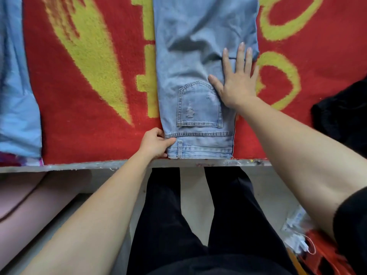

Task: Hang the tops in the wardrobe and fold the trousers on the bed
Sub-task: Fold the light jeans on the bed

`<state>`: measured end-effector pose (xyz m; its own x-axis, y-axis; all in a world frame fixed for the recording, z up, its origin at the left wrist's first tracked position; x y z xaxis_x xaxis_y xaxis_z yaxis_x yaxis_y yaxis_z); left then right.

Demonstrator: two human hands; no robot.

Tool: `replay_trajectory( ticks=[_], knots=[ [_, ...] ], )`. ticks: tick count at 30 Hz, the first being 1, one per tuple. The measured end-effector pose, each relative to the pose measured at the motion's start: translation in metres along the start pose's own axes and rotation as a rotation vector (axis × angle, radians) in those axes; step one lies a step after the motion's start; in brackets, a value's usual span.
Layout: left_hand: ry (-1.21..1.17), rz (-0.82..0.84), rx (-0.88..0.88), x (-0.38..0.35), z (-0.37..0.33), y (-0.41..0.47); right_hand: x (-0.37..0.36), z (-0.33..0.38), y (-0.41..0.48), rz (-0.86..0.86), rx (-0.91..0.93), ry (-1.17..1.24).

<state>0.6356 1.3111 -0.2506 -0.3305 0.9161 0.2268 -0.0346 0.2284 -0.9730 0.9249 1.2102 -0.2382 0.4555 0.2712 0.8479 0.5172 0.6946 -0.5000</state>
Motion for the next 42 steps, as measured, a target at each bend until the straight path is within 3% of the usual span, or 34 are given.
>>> replay_trajectory(
  ticks=[4, 6, 9, 11, 13, 15, 18, 21, 23, 26, 29, 31, 36, 39, 42],
  knots=[
    [0.01, 0.068, 0.067, 0.0, 0.001, -0.006, 0.005, 0.005, -0.025, -0.191, 0.01, 0.16],
    [0.018, 0.125, 0.097, 0.0, -0.001, -0.008, 0.0, -0.003, -0.048, -0.278, -0.133, 0.254],
    [-0.038, 0.159, 0.074, -0.001, -0.018, -0.014, -0.02, -0.019, -0.066, -0.278, -0.433, 0.52],
    [-0.188, -0.001, -0.023, 0.007, -0.044, -0.014, -0.034, -0.026, -0.068, -0.197, -0.559, 0.637],
    [-0.286, -0.191, -0.145, 0.017, -0.073, -0.014, -0.037, -0.025, -0.066, -0.111, -0.472, 0.625],
    [-0.171, -0.314, -0.22, 0.018, -0.097, -0.014, -0.037, -0.018, -0.064, -0.085, -0.332, 0.671],
    [0.016, -0.507, -0.307, 0.021, -0.107, -0.026, -0.026, -0.013, -0.073, -0.191, -0.272, 0.889],
    [-0.039, -0.596, -0.379, 0.023, -0.091, -0.051, -0.022, -0.012, -0.097, -0.303, -0.323, 1.014],
    [-0.001, -0.574, -0.346, 0.016, -0.069, -0.054, -0.037, -0.011, -0.116, -0.186, -0.353, 0.936],
    [0.211, -0.438, -0.149, -0.002, -0.031, -0.039, -0.071, -0.009, -0.137, 0.19, -0.32, 0.702],
    [0.267, -0.356, -0.051, -0.007, -0.016, -0.026, -0.072, -0.011, -0.139, 0.289, -0.305, 0.567],
    [0.229, -0.374, -0.053, -0.003, -0.026, -0.028, -0.054, -0.016, -0.133, 0.221, -0.352, 0.418],
    [0.158, -0.574, -0.277, 0.028, -0.113, -0.044, 0.025, -0.034, -0.09, -0.294, -0.418, 0.409],
    [0.16, -0.592, -0.428, 0.041, -0.187, -0.043, 0.067, -0.042, -0.039, -0.399, -0.332, 0.378],
    [0.163, -0.574, -0.498, 0.045, -0.251, -0.032, 0.094, -0.043, 0.021, -0.397, -0.191, 0.441]
  ],
)
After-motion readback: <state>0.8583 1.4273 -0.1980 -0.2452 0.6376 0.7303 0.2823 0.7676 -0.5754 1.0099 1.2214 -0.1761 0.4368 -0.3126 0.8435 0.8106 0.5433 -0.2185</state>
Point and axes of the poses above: each hand's wrist, its own y-axis towards the middle knuckle, its own x-axis out of the back of the hand, z = x × y, the point moved 7 cm from there along y, towards the middle knuckle, and after that the axes turned 14 degrees about x, right-handed, at the moved point
